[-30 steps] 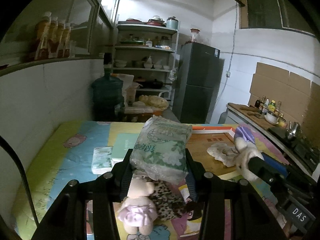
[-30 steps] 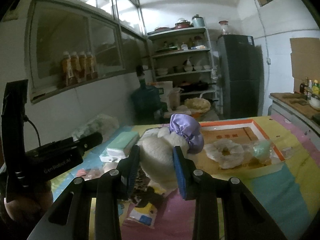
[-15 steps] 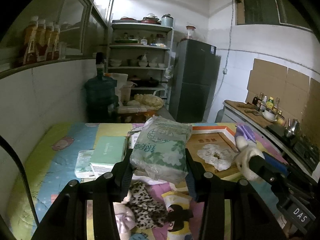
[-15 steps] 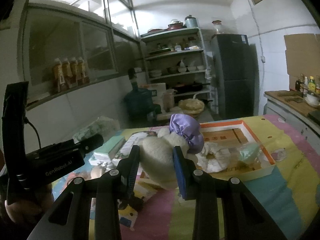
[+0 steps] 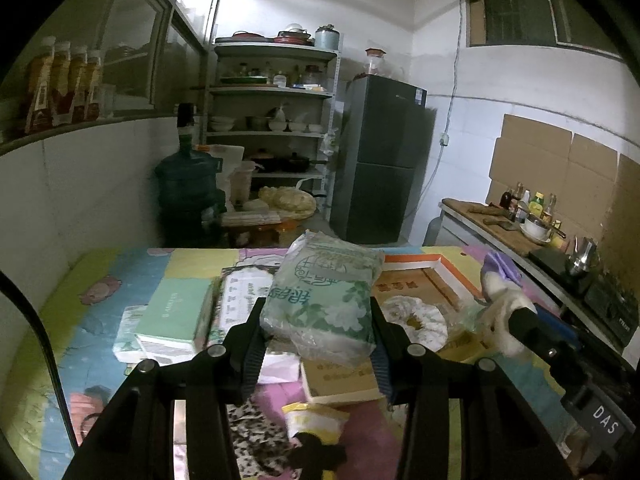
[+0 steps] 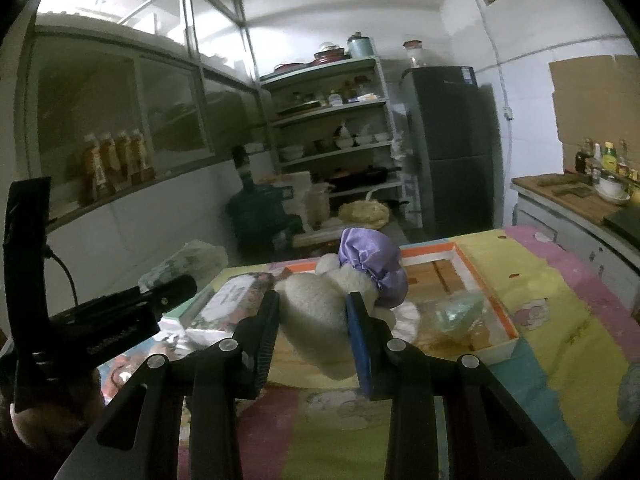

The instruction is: Organize soft objects

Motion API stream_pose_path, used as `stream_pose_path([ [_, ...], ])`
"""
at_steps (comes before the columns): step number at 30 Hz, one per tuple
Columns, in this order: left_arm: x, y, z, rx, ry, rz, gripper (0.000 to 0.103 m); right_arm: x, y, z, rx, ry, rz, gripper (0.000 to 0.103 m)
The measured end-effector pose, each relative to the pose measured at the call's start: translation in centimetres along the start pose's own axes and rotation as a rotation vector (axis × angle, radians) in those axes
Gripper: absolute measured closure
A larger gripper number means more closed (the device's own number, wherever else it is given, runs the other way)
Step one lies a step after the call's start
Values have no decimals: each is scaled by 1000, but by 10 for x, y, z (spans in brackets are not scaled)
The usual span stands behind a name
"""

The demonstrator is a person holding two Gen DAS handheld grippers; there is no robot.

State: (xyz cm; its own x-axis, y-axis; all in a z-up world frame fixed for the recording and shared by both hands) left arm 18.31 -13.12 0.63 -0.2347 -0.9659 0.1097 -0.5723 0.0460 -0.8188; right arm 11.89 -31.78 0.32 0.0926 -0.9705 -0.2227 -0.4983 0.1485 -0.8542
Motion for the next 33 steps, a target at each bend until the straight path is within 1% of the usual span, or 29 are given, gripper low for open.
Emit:
stream_pose_path([
  [16, 35, -8, 42, -42, 19, -22, 57, 54, -19, 4, 26, 56, 6, 68],
  [25, 46, -13, 70, -79, 19, -40, 57, 73, -29, 20, 16, 65, 8, 68],
  [33, 53, -20, 93, -99, -1, -51, 57, 86, -38, 41, -3, 54, -5, 68],
])
Point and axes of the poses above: each gripper's, at about its wrist camera, not at the fingertips, and z roughly the way its jaws point, x to its right, y to its underside, the point moved 1 cm from there along z, roughly the way its jaws point, and after that the axes turned 6 degrees about -x, right-handed, at the moved point
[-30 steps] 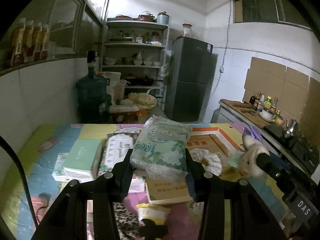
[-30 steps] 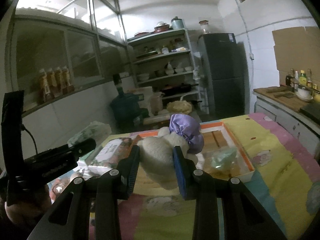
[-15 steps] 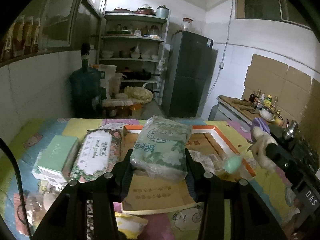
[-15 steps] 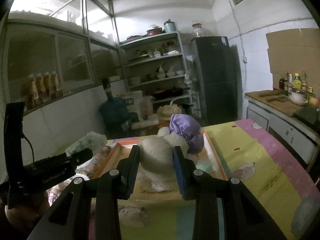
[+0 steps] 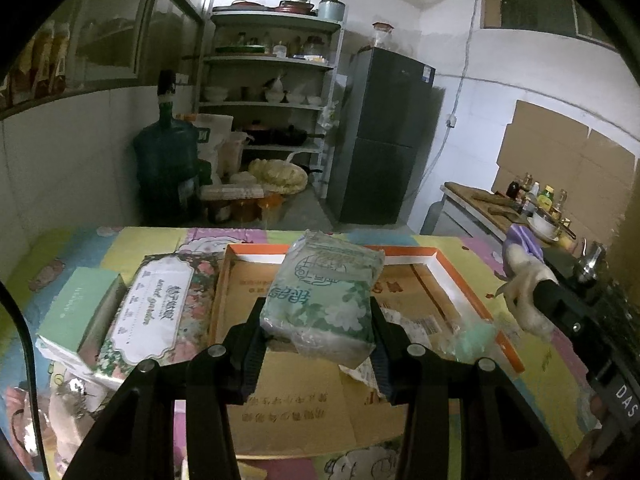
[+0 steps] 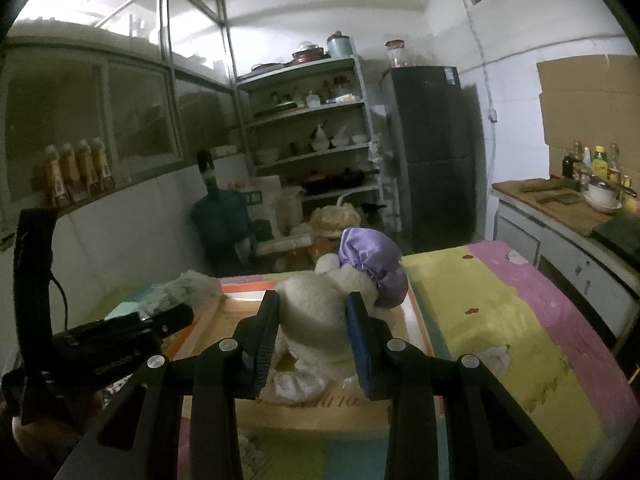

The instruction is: Organize soft objects

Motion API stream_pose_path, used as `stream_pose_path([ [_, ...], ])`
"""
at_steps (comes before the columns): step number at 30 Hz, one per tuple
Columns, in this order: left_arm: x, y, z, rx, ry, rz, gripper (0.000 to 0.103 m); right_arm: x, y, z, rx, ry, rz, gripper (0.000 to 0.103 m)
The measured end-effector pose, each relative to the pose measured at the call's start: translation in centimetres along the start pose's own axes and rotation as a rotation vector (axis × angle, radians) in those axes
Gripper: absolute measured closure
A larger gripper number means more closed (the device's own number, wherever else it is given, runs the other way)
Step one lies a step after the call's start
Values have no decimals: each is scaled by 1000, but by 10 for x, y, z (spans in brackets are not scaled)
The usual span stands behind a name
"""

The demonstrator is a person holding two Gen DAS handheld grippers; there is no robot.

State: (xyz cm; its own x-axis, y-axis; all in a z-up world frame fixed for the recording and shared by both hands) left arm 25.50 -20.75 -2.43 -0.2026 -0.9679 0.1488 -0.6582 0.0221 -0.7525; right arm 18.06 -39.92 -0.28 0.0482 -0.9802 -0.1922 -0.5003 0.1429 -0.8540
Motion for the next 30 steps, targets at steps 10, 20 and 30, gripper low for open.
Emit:
stream_pose_path([
  [10, 8, -9, 27, -23, -61, 10, 57, 15, -17, 34, -40, -22, -31, 68],
  [20, 18, -18, 43, -29, -90, 22, 57, 27, -26, 59, -77, -53, -36, 68],
  [30, 25, -22, 62, -58, -93, 25, 57, 34, -28, 77, -120, -77, -36, 68],
])
Point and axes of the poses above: each gripper's, at about its wrist camera, not at the fingertips, and z roughly the way its jaws point, x to its right, y to its underside, the point moved 1 cm from there along z, roughly the way its jaws point, and after that the axes turned 6 degrees about -x, right-handed, at the moved point
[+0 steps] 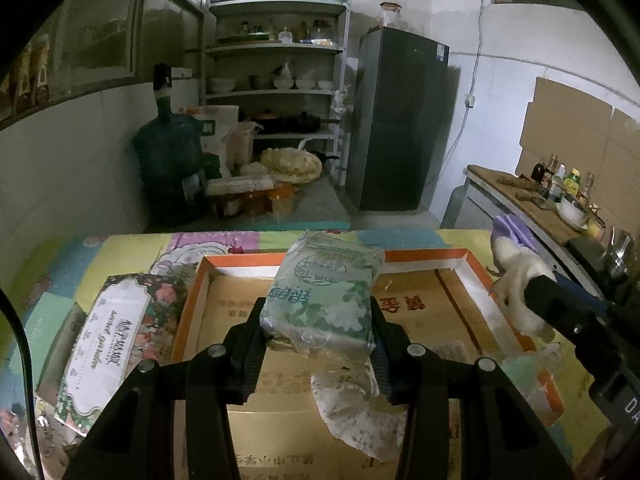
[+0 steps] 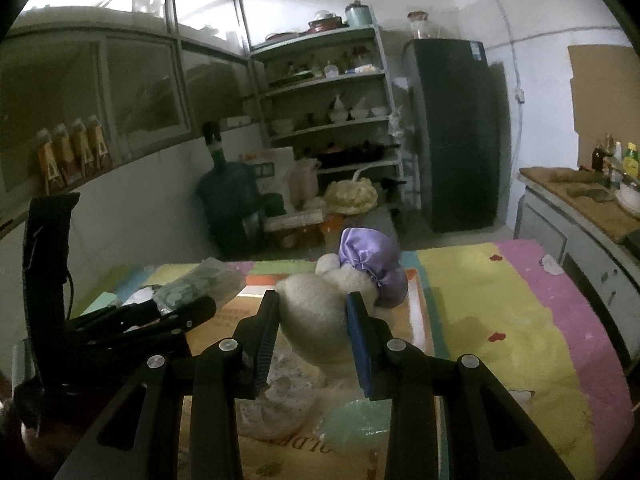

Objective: Organize soft objects
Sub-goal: 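Lower the tissue pack with left gripper while right lowers the teddy bear into the box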

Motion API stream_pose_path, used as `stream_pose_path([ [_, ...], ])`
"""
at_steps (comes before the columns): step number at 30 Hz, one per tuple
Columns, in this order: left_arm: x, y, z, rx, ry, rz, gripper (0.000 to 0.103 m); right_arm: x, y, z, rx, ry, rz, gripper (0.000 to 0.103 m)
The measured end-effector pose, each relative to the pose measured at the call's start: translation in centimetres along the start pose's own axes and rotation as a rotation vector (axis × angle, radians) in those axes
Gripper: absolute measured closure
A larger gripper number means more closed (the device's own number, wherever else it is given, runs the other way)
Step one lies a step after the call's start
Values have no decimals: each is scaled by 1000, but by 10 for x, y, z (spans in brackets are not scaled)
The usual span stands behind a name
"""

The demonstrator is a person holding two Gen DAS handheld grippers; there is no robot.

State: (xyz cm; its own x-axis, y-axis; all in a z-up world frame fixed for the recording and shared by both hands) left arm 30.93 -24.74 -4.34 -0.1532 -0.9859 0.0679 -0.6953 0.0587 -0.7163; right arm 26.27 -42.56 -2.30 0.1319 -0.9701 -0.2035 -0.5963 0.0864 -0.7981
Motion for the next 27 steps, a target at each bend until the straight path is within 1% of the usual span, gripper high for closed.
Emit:
stream_pose_path([
  [8, 4, -1, 18, -40, -16, 3, 57, 5, 2, 19, -53, -15, 9, 68],
  [19, 7, 2, 39, -105, 0, 9, 57, 9, 8, 38, -114, -18, 16, 68],
  [27, 5, 0, 47, -141, 16, 2, 57, 13, 12, 50, -169, -34, 36, 68],
])
Point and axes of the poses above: each gripper's, at about its wrist camera, not at the fingertips, and z roughly the way its jaws point, x to its right, y to its underside, the point moved 1 cm from there along z, roughly the way its jaws point, and after that the axes turned 6 degrees about -x, right-handed, at the moved point
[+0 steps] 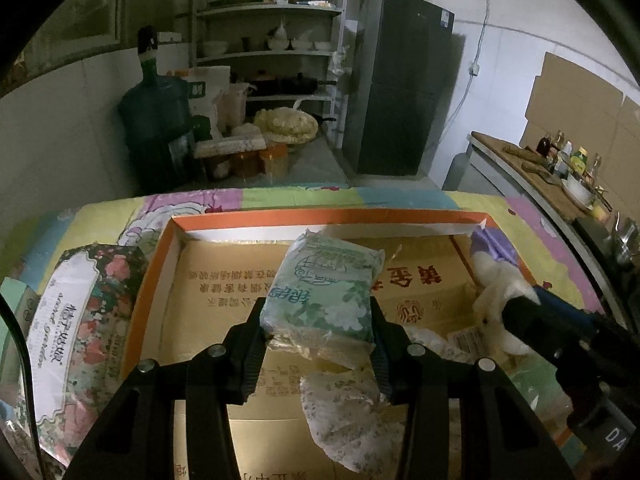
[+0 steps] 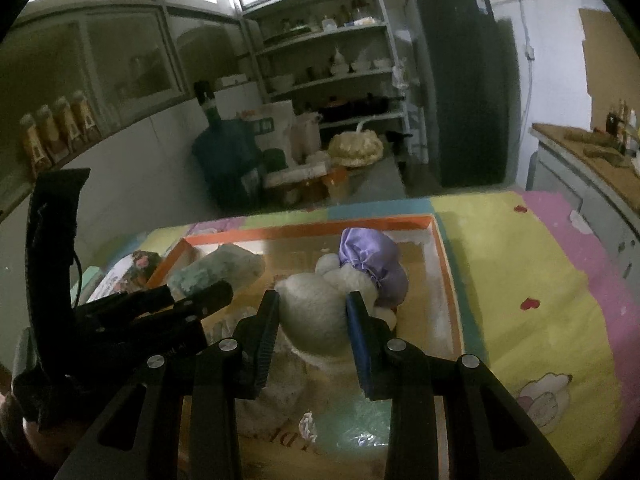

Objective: Organize soft objects
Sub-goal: 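Lower the tissue pack with left gripper while right lowers the teddy bear into the box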

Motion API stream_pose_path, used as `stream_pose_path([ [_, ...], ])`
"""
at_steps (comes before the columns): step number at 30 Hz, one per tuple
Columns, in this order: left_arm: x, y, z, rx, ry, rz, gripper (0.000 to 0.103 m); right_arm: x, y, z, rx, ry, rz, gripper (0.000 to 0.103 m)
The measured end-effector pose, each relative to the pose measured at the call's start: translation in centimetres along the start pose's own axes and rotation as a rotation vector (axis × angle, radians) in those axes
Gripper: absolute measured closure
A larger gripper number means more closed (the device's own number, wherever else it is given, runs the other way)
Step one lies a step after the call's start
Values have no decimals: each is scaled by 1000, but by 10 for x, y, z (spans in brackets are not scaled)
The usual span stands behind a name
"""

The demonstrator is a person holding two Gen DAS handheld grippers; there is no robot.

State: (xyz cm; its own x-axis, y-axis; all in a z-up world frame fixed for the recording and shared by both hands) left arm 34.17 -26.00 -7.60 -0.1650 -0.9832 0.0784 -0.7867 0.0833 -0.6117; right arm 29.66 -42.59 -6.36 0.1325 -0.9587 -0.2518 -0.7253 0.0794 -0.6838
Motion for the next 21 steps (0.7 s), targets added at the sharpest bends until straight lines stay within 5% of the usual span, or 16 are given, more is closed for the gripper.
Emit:
stream_pose_path([
  [21, 0, -2, 13, -47, 11, -5, 54, 1, 2, 14, -58, -21, 22, 60],
])
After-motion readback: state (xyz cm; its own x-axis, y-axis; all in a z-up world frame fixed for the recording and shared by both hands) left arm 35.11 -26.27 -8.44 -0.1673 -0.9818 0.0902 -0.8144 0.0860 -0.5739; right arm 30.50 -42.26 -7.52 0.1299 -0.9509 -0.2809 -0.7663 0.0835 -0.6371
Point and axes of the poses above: each gripper's, at about its wrist camera, not at the fingertips, and z roughly the way its jaws point, x to its right, y to its underside, the point moved 1 cm from there along z, roughly the way its jaws point, and after that the axes turned 6 degrees about -x, right-handed, at the moved point
